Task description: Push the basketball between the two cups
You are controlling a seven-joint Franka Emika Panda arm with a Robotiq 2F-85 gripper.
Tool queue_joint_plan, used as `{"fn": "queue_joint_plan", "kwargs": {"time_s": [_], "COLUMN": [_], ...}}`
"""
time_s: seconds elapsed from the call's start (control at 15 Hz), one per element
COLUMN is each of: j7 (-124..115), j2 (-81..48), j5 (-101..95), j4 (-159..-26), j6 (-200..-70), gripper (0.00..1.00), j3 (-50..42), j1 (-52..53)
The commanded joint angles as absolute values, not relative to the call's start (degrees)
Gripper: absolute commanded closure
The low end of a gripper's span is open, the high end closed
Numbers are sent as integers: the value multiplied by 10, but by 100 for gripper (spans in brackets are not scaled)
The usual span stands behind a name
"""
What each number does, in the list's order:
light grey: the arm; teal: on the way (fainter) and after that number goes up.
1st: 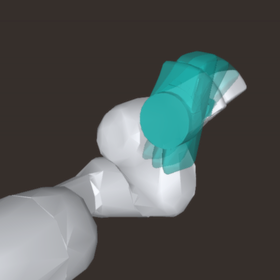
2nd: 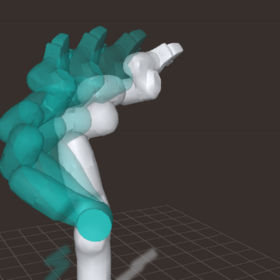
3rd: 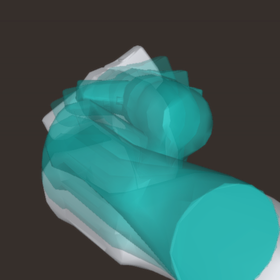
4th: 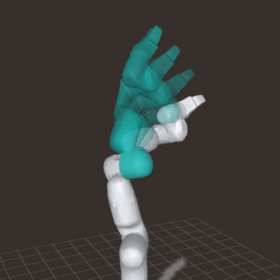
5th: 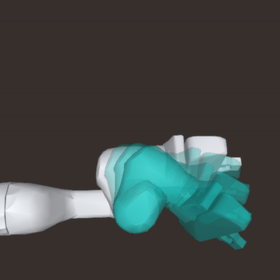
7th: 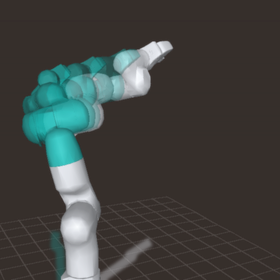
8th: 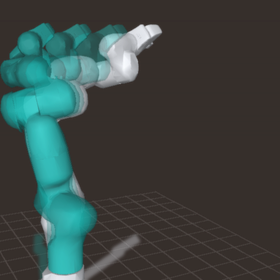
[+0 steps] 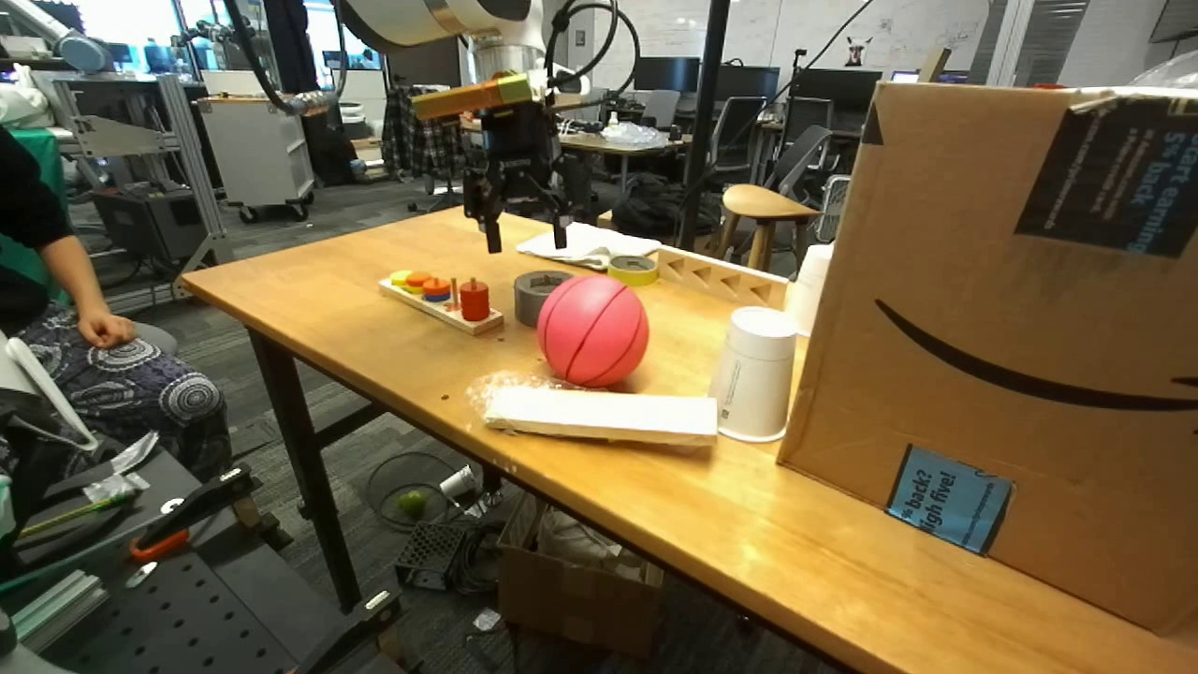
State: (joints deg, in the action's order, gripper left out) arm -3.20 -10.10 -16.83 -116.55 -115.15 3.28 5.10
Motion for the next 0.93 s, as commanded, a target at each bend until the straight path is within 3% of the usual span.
{"fn": "queue_joint_plan", "kwargs": {"time_s": [0.0,0.87], "j7": [-39,-99], "j2": [-71,-30], "j5": [-174,-168], "j4": [-1174,-1273], "j6": [-1151,-1145], "gripper": [0,0], "j3": [37,18], "j1": [58,41]}}
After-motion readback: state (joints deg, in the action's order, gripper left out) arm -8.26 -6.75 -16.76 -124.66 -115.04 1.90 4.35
